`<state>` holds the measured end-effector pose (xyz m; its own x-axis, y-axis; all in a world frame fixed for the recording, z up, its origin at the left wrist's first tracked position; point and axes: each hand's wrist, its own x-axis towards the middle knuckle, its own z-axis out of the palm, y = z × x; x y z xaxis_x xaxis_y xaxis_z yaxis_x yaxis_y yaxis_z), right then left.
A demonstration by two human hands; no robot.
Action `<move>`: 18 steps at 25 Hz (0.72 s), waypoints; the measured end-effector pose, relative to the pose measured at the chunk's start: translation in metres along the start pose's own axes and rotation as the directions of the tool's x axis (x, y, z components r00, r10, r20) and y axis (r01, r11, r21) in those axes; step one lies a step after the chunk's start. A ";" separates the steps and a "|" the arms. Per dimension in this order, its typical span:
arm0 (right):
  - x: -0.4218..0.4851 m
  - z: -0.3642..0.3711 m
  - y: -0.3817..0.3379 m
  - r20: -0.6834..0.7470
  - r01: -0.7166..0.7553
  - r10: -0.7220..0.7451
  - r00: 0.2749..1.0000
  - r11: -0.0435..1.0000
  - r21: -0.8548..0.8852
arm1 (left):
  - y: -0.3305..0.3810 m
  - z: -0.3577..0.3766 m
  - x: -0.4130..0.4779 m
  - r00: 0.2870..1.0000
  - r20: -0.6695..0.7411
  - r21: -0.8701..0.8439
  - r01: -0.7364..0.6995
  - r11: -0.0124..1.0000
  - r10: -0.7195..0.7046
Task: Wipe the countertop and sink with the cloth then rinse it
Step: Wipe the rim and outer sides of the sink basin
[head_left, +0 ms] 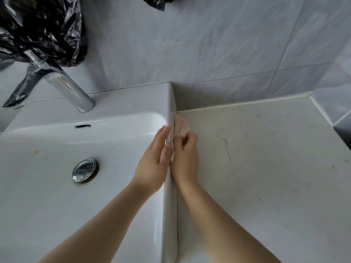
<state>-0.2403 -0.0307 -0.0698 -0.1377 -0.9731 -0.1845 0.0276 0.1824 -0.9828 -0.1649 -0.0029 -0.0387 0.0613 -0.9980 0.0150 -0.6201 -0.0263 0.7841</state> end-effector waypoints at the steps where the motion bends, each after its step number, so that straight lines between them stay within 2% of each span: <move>1: -0.014 -0.005 0.001 -0.050 0.034 -0.039 0.998 0.994 -0.106 | 0.000 0.001 0.000 1.000 -0.007 -0.015 -0.002 1.000 0.002; 2: -0.018 -0.006 0.003 -0.061 0.103 -0.117 0.991 0.976 -0.194 | 0.000 0.001 0.000 1.000 -0.009 -0.034 -0.002 0.999 0.002; 4: -0.005 -0.002 0.002 -0.078 0.175 -0.196 0.978 0.961 -0.216 | -0.001 0.001 0.000 1.000 -0.007 -0.054 0.004 0.999 -0.005; 6: 0.015 0.006 -0.006 -0.064 0.118 -0.120 0.991 0.993 -0.027 | -0.001 0.001 0.000 1.000 -0.013 -0.030 0.001 1.000 -0.001; 7: 0.021 0.008 -0.003 -0.003 0.073 -0.073 0.997 0.992 0.101 | -0.001 0.001 -0.001 1.000 -0.014 -0.020 -0.004 1.000 0.004; 9: 0.011 0.009 0.010 0.188 -0.045 0.008 0.982 0.980 0.193 | -0.001 0.002 -0.002 1.000 -0.017 -0.057 -0.010 0.998 0.009; 11: -0.024 0.002 0.023 0.298 -0.098 0.046 0.954 0.982 0.163 | -0.002 0.005 -0.003 1.000 -0.012 -0.167 0.009 0.986 -0.011; 13: -0.050 -0.006 0.020 0.324 -0.078 0.004 0.946 0.973 0.215 | -0.003 0.008 -0.005 0.999 -0.004 -0.315 0.033 0.948 -0.036; 16: -0.014 0.002 0.015 0.325 -0.041 -0.020 0.945 0.983 0.179 | 0.001 0.011 -0.007 0.998 -0.022 -0.477 0.040 0.878 -0.057; 18: 0.013 0.008 0.012 0.285 -0.062 0.037 0.958 0.995 0.078 | 0.004 0.012 -0.008 0.997 -0.028 -0.473 0.051 0.879 -0.073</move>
<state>-0.2338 -0.0426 -0.0838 0.1508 -0.9654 -0.2125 0.1134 0.2305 -0.9665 -0.1769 0.0047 -0.0434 0.1279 -0.9915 -0.0251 -0.1718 -0.0470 0.9840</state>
